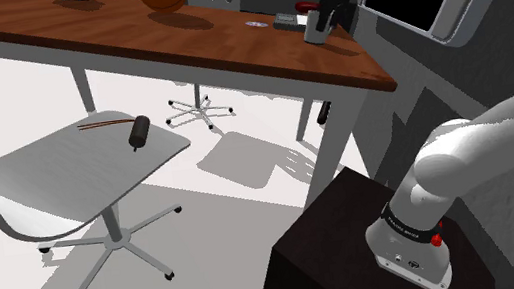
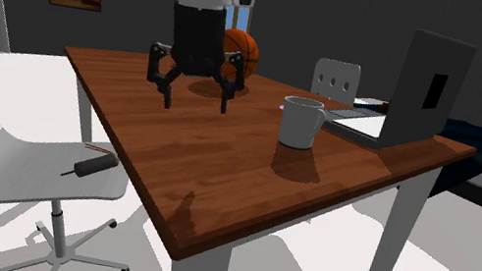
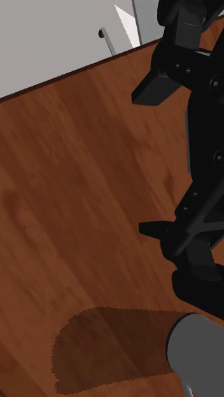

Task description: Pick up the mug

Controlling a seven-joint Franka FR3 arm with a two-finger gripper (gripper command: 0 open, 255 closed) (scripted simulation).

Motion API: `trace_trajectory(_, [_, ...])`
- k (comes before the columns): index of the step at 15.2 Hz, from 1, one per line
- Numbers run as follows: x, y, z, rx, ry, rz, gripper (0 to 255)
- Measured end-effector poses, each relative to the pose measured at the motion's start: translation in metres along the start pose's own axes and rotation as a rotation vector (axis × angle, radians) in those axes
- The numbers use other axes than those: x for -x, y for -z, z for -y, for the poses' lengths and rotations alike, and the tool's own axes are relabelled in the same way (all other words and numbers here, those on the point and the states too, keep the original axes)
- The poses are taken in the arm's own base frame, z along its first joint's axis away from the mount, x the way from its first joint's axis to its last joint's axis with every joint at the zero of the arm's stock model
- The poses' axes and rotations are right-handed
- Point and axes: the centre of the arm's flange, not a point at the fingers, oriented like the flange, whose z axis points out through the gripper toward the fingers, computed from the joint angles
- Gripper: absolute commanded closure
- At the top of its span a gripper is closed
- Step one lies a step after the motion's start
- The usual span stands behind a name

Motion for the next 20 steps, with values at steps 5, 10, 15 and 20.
trace_trajectory(5, [-0.041,-0.003,-0.054,0.01,-0.009,0.042,0])
trace_trajectory(10, [-0.082,-0.001,-0.109,0.02,-0.018,0.083,0])
trace_trajectory(15, [-0.125,-0.004,-0.166,0.029,-0.028,0.124,0])
trace_trajectory(20, [-0.139,-0.015,-0.187,0.034,-0.03,0.144,0])
